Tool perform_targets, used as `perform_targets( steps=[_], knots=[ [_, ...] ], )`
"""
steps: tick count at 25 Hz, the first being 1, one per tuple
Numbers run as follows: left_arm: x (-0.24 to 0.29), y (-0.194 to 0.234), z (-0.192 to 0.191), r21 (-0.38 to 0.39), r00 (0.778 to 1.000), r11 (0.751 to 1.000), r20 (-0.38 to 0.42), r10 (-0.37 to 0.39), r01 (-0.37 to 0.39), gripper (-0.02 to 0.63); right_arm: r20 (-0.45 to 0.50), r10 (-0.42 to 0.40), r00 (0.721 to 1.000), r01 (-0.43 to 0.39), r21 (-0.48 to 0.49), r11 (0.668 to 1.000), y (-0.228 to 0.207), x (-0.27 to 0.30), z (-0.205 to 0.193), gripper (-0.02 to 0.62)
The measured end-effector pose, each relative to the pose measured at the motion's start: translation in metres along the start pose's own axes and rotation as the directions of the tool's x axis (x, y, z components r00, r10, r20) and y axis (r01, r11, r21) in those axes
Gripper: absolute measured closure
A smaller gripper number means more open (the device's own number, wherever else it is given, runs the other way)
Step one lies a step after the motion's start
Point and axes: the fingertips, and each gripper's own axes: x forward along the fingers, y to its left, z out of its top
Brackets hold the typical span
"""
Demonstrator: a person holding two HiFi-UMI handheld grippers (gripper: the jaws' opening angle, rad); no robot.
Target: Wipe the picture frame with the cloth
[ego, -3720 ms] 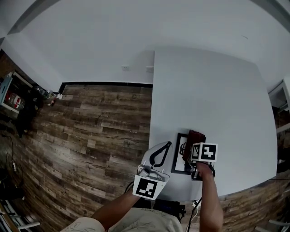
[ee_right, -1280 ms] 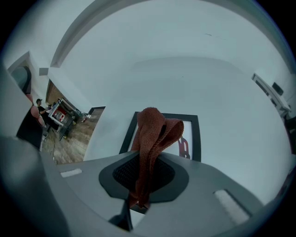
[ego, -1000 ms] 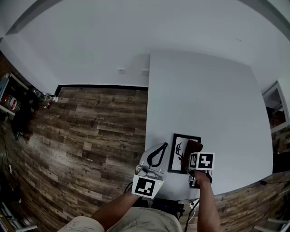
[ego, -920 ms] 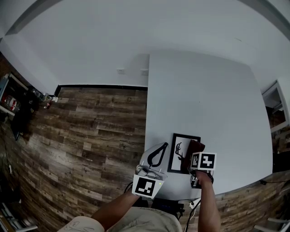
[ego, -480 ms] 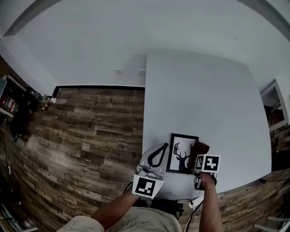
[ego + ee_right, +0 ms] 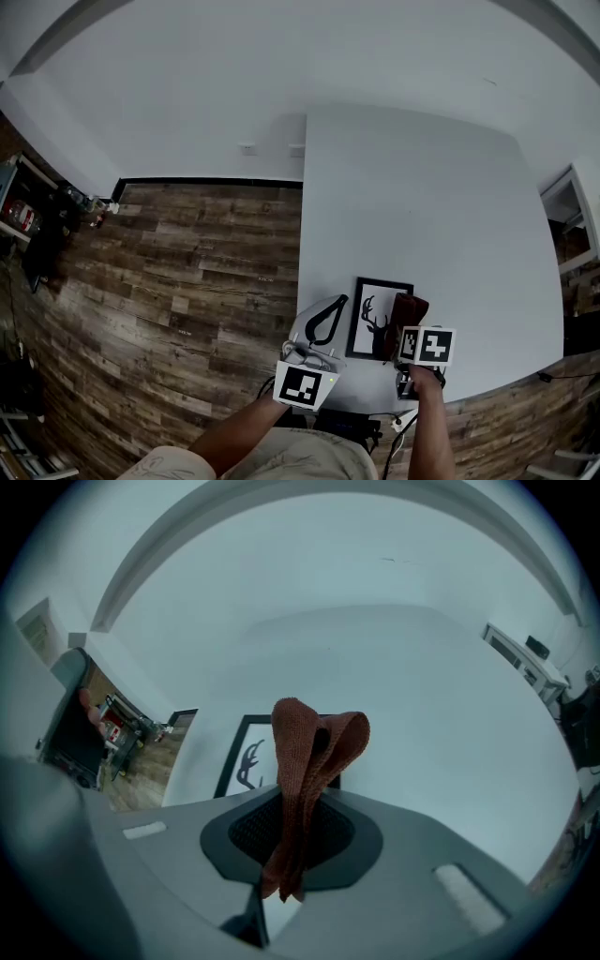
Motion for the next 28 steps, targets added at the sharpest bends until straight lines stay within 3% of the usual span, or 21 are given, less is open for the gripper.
perform_targets(
  steps=[6, 12, 21, 28],
  knots=[
    [-0.002, 0.006, 0.001, 0.001, 1.000, 1.000, -0.004, 0.009, -0.009, 0.606, -0.011, 0.111, 0.994, -0.111, -0.076, 0.991, 0.062, -0.005, -0.007, 0.534],
    [-0.003, 0.010, 0.001, -0.001, 1.000, 1.000, -0.005, 0.018, -0.018, 0.606, -0.088, 0.150, 0.985, -0.161, -0.143, 0.976, 0.098, 0.011, -0.032, 0.534],
    [-0.004, 0.012, -0.001, 0.004, 1.000, 1.000, -0.009, 0.020, -0.020, 0.606, -0.107, 0.124, 0.986, -0.137, -0.127, 0.982, 0.088, 0.023, -0.039, 0.534],
    [-0.003, 0.006, -0.001, 0.004, 1.000, 1.000, -0.004, 0.008, -0.008, 0.606, -0.097, 0.084, 0.992, -0.092, -0.074, 0.993, 0.054, 0.017, -0.044, 0.534]
  ],
)
